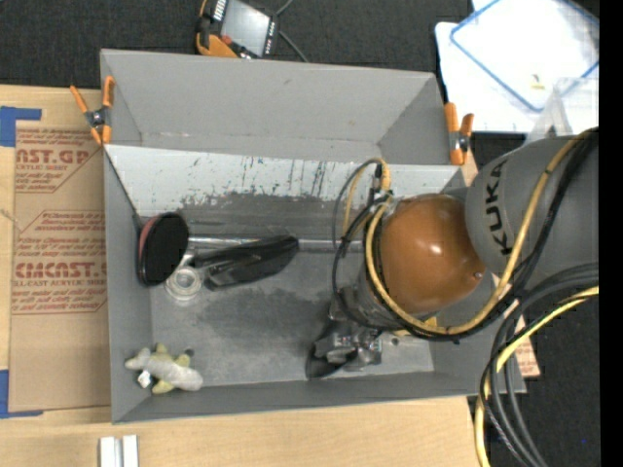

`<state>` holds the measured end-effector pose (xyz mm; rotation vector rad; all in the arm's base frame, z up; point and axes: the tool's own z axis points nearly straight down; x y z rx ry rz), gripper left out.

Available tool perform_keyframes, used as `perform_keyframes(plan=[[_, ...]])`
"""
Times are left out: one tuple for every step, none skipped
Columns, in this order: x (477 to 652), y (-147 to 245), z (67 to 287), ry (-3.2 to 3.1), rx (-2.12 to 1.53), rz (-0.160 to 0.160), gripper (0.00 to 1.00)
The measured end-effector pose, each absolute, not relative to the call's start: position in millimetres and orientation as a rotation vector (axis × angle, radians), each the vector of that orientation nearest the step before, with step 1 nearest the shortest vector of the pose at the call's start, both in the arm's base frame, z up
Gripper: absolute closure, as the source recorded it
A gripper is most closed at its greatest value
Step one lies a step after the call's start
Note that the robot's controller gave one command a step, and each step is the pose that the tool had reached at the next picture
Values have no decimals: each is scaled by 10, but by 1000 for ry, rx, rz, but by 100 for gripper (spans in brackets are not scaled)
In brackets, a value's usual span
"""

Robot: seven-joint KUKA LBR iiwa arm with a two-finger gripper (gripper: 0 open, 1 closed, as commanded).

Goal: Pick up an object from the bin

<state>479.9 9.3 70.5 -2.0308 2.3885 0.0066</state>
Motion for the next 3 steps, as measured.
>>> perform_keyframes(plan=[[4803, 106, 1577, 2389, -2026, 8, 100], [4789, 108, 1495, 2391, -2030, 14, 100], [4792, 120, 1701, 2390, -2025, 14, 100]])
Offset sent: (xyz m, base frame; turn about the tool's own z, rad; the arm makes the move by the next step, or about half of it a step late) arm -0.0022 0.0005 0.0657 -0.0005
